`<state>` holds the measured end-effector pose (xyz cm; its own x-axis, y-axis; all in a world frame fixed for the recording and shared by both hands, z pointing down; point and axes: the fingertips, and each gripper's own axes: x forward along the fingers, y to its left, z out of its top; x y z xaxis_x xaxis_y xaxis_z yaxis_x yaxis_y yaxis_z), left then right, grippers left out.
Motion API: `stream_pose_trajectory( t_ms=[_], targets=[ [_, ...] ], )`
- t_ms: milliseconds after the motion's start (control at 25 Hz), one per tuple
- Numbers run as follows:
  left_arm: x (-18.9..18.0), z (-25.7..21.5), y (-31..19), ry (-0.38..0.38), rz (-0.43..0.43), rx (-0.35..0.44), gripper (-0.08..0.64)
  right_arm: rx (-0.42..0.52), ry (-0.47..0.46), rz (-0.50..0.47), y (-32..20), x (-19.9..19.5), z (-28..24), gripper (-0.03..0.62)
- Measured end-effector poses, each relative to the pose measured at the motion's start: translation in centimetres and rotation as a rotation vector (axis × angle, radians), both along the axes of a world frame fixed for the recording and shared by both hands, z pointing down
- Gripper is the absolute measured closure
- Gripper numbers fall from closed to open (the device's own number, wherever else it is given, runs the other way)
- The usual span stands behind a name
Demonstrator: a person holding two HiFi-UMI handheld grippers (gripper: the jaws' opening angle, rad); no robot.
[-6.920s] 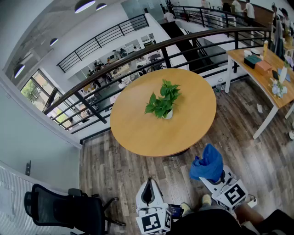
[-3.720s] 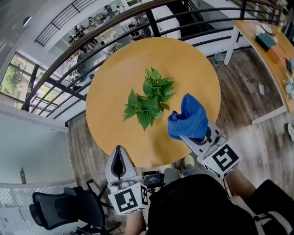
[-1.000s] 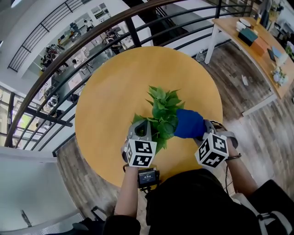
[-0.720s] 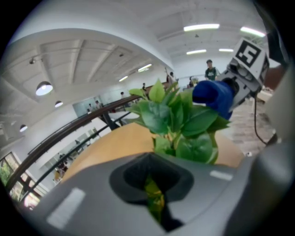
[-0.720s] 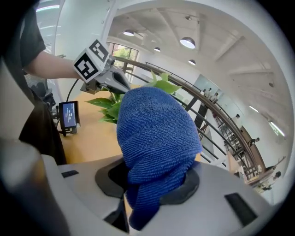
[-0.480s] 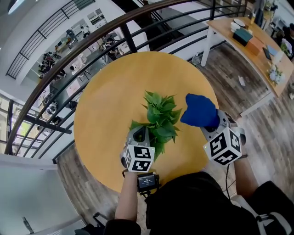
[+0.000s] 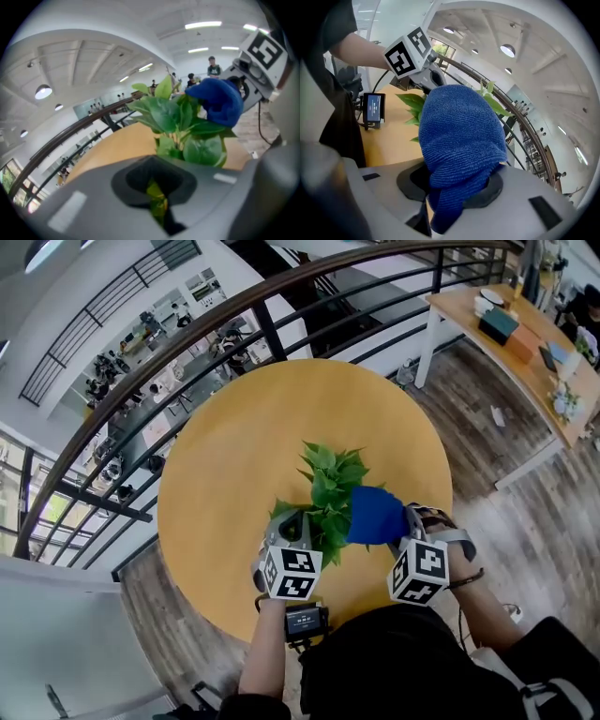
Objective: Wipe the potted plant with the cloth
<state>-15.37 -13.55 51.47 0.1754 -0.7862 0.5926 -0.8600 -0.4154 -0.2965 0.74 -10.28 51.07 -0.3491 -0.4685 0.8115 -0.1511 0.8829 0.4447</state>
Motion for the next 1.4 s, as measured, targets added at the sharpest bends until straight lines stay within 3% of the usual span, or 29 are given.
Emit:
stream_pose_trajectory(
  t_ms=[360,520,640,800,920,1040,1400],
  targets=[
    [0.2,0.1,0.1,-0.011,0.008,0.003,0.558,0.015,0.030,0.155,-2.2,5.7,0.5,0.442],
    [0.2,0.0,0.3,-0.013,0.015,0.008,0.558,0.146,0.009,0.263,-7.0,7.8,-3.6,0.442],
    [0.2,0.0,0.3,-0.013,0.014,0.010,0.558,0.292,-0.070,0.307,-10.6,7.0,-9.2,0.442],
    [0.3,-0.1,0.2,-0.016,0.013,0.012,0.558,0.433,-0.134,0.238,-12.7,2.3,-13.9,0.442],
    [0.5,0.1,0.1,-0.020,0.012,0.007,0.558,0.437,-0.048,0.137,-12.4,-0.5,-11.8,0.442],
    [0.3,0.2,0.2,-0.026,0.011,0.002,0.558,0.414,0.039,0.098,-11.4,-0.8,-8.2,0.442],
    [0.1,0.8,0.1,-0.051,0.010,-0.010,0.558,0.278,0.095,0.227,-11.2,4.4,-0.2,0.442]
  ],
)
